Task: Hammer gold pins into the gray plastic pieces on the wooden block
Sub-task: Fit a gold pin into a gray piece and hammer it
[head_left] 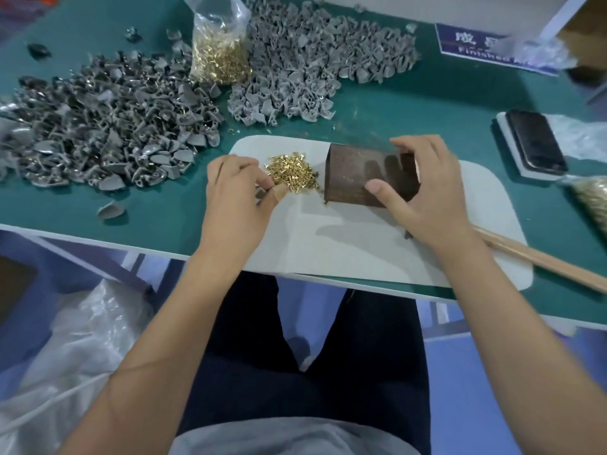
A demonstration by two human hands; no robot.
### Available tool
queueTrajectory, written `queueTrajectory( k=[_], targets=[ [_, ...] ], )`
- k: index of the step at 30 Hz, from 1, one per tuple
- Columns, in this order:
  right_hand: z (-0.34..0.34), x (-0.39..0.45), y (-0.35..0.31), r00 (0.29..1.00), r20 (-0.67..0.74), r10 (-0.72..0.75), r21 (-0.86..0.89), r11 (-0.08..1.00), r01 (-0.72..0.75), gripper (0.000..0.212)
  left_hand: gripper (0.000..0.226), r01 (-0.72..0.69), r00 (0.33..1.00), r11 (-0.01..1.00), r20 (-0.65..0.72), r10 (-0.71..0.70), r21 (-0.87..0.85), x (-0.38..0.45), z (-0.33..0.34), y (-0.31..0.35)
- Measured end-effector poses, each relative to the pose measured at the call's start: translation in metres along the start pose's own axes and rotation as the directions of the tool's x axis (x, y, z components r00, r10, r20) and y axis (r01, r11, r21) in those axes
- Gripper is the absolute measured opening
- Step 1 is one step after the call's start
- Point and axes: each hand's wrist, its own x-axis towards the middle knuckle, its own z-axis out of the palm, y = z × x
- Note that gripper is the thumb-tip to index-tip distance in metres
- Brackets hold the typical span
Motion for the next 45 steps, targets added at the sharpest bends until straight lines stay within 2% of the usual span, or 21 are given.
queueTrajectory(
  k=[3, 7, 11, 17, 22, 25, 28, 30, 32, 35, 39, 42, 45],
  targets=[
    [0.002, -0.002, 0.002, 0.994, -0.105, -0.026, -0.002, 1.000, 0.025, 0.053, 0.022, -0.002, 1.000, 1.000, 0.010, 0.002, 0.004, 0.000, -0.002, 0.001],
    [0.004, -0.003, 0.003, 0.988, -0.152, -0.036, 0.000, 0.999, 0.037, 0.044, 0.023, -0.015, 0.999, 0.999, 0.030, 0.017, -0.043, -0.003, -0.008, 0.007],
    [0.003, -0.002, 0.002, 0.966, -0.218, -0.140, -0.003, 0.990, 0.143, 0.031, 0.028, 0.044, 0.995, 0.990, 0.092, -0.031, -0.135, -0.007, -0.017, 0.004],
    [0.009, -0.001, -0.016, 0.937, -0.259, -0.235, -0.068, 0.972, 0.226, 0.030, 0.014, 0.017, 1.000, 0.993, 0.013, -0.015, -0.121, -0.011, -0.016, 0.000],
    [0.028, -0.005, -0.053, 0.890, -0.383, -0.248, -0.098, 0.969, 0.228, 0.027, 0.013, 0.040, 0.999, 0.991, 0.012, -0.039, -0.131, -0.010, -0.012, -0.002],
    [0.032, -0.009, -0.060, 0.864, -0.422, -0.273, -0.146, 0.962, 0.232, 0.025, 0.011, -0.016, 1.000, 0.995, -0.003, 0.016, -0.098, -0.011, -0.011, 0.000],
    [0.026, -0.013, -0.052, 0.902, -0.406, -0.147, -0.206, 0.976, 0.066, 0.018, 0.010, -0.145, 0.989, 0.989, 0.017, 0.146, -0.020, -0.013, -0.012, 0.008],
    [0.023, -0.015, -0.044, 0.951, -0.310, -0.017, -0.269, 0.960, -0.071, 0.034, 0.009, -0.203, 0.976, 0.979, 0.076, 0.203, -0.010, -0.014, -0.010, 0.014],
    [0.022, -0.016, -0.040, 0.974, -0.212, 0.076, -0.274, 0.952, -0.134, 0.046, 0.008, -0.196, 0.973, 0.979, 0.111, 0.201, -0.051, -0.017, -0.007, 0.019],
    [0.022, -0.017, -0.041, 0.970, -0.188, 0.157, -0.226, 0.954, -0.199, 0.048, 0.008, -0.115, 0.989, 0.990, 0.087, 0.121, -0.078, -0.021, -0.001, 0.026],
    [0.021, -0.017, -0.043, 0.949, -0.207, 0.237, -0.163, 0.948, -0.273, 0.056, 0.010, -0.098, 0.989, 0.992, 0.107, 0.107, -0.085, -0.020, 0.005, 0.034],
    [0.025, -0.010, -0.051, 0.941, -0.218, 0.260, -0.219, 0.926, -0.306, 0.070, 0.012, -0.117, 0.984, 0.987, 0.125, 0.130, -0.110, -0.018, 0.007, 0.038],
    [0.030, -0.007, -0.058, 0.928, -0.233, 0.290, -0.271, 0.897, -0.348, 0.074, 0.009, -0.122, 0.981, 0.986, 0.135, 0.137, -0.112, -0.017, 0.009, 0.041]
  ],
)
